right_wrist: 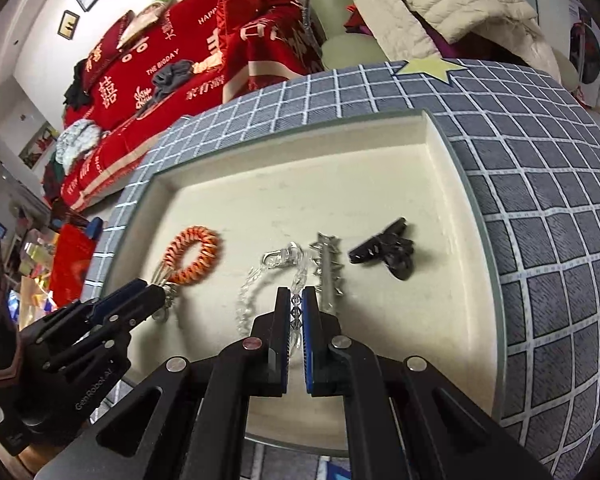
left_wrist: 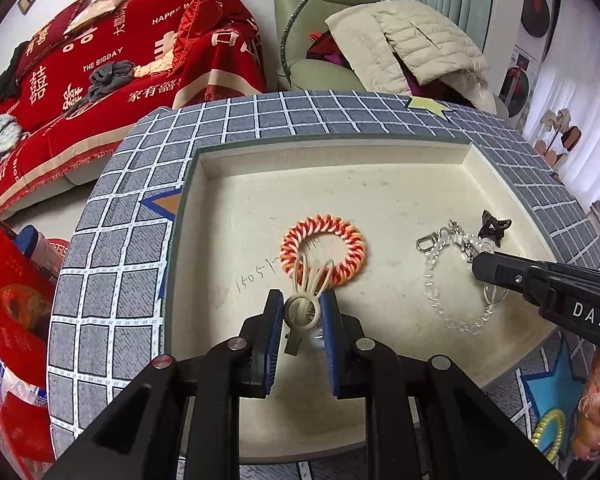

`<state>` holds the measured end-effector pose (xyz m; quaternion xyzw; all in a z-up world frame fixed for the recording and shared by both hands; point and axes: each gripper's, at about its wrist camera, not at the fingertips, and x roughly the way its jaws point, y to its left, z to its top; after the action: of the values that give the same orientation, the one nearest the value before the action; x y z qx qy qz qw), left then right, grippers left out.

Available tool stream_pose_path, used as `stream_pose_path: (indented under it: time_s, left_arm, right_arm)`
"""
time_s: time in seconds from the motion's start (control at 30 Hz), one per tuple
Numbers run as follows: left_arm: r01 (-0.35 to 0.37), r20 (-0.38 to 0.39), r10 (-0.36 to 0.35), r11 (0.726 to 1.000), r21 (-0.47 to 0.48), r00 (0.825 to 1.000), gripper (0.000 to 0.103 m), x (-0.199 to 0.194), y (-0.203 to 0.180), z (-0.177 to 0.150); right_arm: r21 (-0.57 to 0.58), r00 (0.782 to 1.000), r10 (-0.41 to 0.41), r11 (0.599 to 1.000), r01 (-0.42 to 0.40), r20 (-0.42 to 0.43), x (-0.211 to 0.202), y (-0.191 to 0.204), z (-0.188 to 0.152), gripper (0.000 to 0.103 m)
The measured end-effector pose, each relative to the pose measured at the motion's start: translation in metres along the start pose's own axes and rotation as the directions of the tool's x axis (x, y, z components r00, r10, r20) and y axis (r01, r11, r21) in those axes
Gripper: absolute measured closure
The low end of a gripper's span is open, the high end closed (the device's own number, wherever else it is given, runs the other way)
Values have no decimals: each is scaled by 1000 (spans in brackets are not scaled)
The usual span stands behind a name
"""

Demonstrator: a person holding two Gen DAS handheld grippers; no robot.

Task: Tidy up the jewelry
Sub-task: 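Carry the bracelet and clip into the tray and open both tools, then lift both open tools out of the tray back over the table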

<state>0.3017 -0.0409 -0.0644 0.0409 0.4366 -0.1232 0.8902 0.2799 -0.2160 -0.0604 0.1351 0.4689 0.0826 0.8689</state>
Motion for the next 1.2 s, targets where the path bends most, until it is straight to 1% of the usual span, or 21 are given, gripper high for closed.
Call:
stream_pose_path:
  time_s: [0.3,0.37,0.4,0.43,0.47,0.5,0.6,0.7,0.73,0.77,0.8,0.83,0.87,0.97,1.07,1.13,1.2]
  left_arm:
    - [-10,2,10,1000,10,1000,63,3,-4,0]
    - [-10,2,10,1000,7,1000,63,1,-3,-1]
    - [-10,3,10,1000,2,1000,63,0,-3,-1]
    - [-10,5,10,1000,-1,1000,63,-1,-3,-1]
    - [-7,9,7,1000,-3,1000,63,-4,-2,-2]
    - [-4,14,4,1000,-3,1000,63,-6,-3,-2]
    - [-9,21,9,1000,10,1000,63,-10,-4,-2]
    - [-15,25,14,1000,18,1000,63,-14,-5,-2]
    - [-12,27,12,1000,14,1000,57,-16,-5,-2]
    - [-10,29,10,1000,9,1000,26,-17,-4,-2]
    - [-8,39,8,1000,1,999,9,-21,-3,-3]
    - [-12,65,13,1000,-10,998,0,-26,-2,-4]
    - [-13,94,14,1000,-11,996,0,-33,-2,-5]
    - [-11,95,11,1000,0,995,0,-43,-4,-4]
    - [-24,122,25,1000,-5,992,0,-56,-2,-6]
    - [-18,129,21,1000,-18,991,0,-65,1,-11]
    - [-7,112,9,1000,-23,994,0,-71,3,-18]
  right_arm:
    - [0,1000,-24,1000,24,-17,5,-4,-4,96]
    - [-3,999,-29,1000,29,-21,7,-5,-4,95]
    - [-3,999,-26,1000,26,-24,7,-5,-4,88]
    - [1,1000,-14,1000,14,-27,7,-6,-4,73]
    - [5,1000,-6,1000,6,-27,6,-6,-4,63]
    - [13,1000,4,1000,-4,-17,3,-7,-4,50]
    - [22,999,30,999,-30,20,-10,-7,-2,49]
    - [28,998,35,999,-36,45,-23,-5,-2,49]
    - [31,998,38,999,-40,53,-27,-5,-3,49]
    - [35,997,42,998,-44,58,-31,-5,-4,48]
    - [40,997,45,998,-48,63,-35,-5,-5,48]
    - [44,996,49,998,-52,68,-39,-5,-6,48]
    - [45,996,52,997,-55,71,-43,-5,-9,47]
    - [45,995,52,997,-56,80,-55,-6,-14,46]
    - [56,995,55,997,-60,86,-65,-8,-20,42]
    - [59,994,64,996,-69,86,-73,-9,-26,35]
    - [55,994,68,996,-72,82,-79,-9,-33,32]
